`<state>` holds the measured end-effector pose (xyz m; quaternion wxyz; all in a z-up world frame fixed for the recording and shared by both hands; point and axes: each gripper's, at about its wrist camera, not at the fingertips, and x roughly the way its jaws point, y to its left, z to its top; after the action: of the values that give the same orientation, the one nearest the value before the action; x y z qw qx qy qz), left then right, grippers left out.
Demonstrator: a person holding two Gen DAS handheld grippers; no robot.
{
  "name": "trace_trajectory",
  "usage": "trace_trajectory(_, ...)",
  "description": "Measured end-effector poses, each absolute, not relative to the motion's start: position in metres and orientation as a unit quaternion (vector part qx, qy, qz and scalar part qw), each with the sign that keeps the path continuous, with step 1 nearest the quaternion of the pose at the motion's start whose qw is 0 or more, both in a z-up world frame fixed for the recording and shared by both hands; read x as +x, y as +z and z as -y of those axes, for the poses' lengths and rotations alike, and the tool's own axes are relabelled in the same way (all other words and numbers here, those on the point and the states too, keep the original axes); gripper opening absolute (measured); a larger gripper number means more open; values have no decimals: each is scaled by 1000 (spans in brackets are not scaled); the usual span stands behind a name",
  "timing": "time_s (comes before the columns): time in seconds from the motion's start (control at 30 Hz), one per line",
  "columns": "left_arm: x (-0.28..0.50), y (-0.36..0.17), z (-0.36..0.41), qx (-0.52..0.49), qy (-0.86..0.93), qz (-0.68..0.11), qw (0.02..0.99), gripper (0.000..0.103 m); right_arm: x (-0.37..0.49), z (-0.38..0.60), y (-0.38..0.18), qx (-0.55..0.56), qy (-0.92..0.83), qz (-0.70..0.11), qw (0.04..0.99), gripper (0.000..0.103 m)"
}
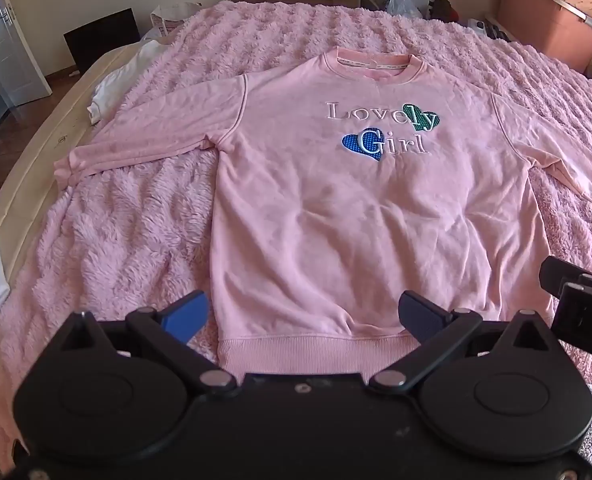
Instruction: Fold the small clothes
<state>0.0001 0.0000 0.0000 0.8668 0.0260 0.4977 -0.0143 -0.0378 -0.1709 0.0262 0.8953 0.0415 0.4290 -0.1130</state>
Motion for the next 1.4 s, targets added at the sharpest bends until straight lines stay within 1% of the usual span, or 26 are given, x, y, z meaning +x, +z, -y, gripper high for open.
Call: trace_trajectory(1.4, -1, 1, 4, 27, -15, -495, 868, 103, -39, 172, 25, 42, -112, -430, 895, 103)
